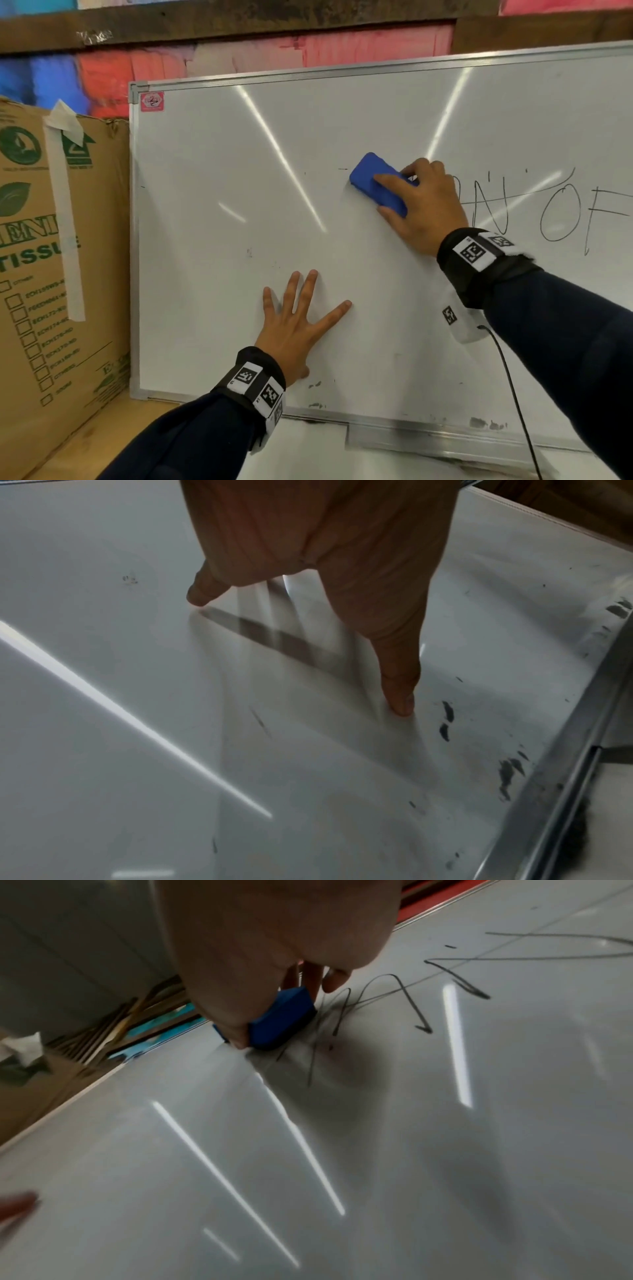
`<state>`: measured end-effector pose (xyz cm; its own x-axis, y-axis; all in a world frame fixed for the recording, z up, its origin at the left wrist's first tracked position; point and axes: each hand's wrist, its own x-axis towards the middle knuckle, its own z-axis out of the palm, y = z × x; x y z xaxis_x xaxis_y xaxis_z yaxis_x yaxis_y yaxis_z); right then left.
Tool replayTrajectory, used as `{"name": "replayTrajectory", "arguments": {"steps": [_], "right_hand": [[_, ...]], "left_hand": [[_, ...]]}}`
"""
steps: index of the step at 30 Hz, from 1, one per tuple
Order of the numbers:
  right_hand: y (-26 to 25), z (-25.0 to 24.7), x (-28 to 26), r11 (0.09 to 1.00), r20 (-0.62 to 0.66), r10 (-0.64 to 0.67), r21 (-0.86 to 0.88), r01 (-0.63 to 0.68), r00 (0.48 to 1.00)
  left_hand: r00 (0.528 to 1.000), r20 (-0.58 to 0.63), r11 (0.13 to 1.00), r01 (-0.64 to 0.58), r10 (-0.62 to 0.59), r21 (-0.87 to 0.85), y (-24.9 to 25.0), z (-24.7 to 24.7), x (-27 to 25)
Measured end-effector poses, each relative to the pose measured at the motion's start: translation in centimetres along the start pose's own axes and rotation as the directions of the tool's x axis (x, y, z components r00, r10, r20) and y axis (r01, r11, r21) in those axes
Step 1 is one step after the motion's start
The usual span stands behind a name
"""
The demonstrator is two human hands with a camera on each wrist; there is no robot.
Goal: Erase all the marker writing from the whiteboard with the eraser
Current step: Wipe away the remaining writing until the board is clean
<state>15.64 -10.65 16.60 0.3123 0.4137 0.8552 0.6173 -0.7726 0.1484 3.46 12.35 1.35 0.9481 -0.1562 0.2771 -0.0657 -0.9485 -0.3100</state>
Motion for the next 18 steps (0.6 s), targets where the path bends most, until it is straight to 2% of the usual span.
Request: {"name": "replayTrajectory", "arguments": {"steps": [2,4,6,8,10,12,13,15,18], "right_hand": [[0.0,0.1,-1.1,0.997,0.044,-0.072,-0.033,0.074,0.996],[0.2,0.4,-2.5,0.970,0.155,-0.225,-0.054,0.235,0.962],[1.0,0.0,-3.1,0.949,0.218,-0.288,-0.065,0.308,0.933],[2.0,-0.7,-2.8,0.968,0.180,-0.219,-0.087,0.237,0.959],[3.0,-1.5,-2.3,0.996,0.080,-0.054,-0.061,0.059,0.995],[3.5,-2.1,-2.2,0.998,0.025,0.044,-0.044,-0.043,0.999],[3.4,-2.1,-2.5,0.998,0.029,0.028,-0.054,-0.027,0.999],[3.1,-1.9,-3.5,0.993,0.090,-0.083,-0.081,0.091,0.992],[3.4,-1.9,-4.5,0.959,0.216,-0.248,-0.081,0.270,0.945]], "left_hand": [[1.000,0.006,1.000,-0.016,0.016,0.015,0.2,-0.1,0.3],[1.000,0.001,1.000,-0.015,0.015,0.017,0.2,-0.3,0.6],[1.000,-0.013,1.000,-0.014,0.014,0.022,0.1,-0.9,1.0],[0.999,-0.032,1.000,-0.013,0.014,0.029,0.2,-1.7,1.4],[0.999,-0.047,0.999,-0.014,0.016,0.034,0.5,-2.4,1.9],[0.998,-0.051,0.999,-0.027,0.029,0.043,0.9,-2.7,2.2],[0.998,-0.049,0.998,-0.035,0.037,0.047,1.1,-2.7,2.2],[0.998,-0.054,0.998,-0.042,0.045,0.054,1.3,-2.6,2.2],[0.997,-0.043,0.995,-0.061,0.064,0.079,1.5,-2.7,2.3]]}}
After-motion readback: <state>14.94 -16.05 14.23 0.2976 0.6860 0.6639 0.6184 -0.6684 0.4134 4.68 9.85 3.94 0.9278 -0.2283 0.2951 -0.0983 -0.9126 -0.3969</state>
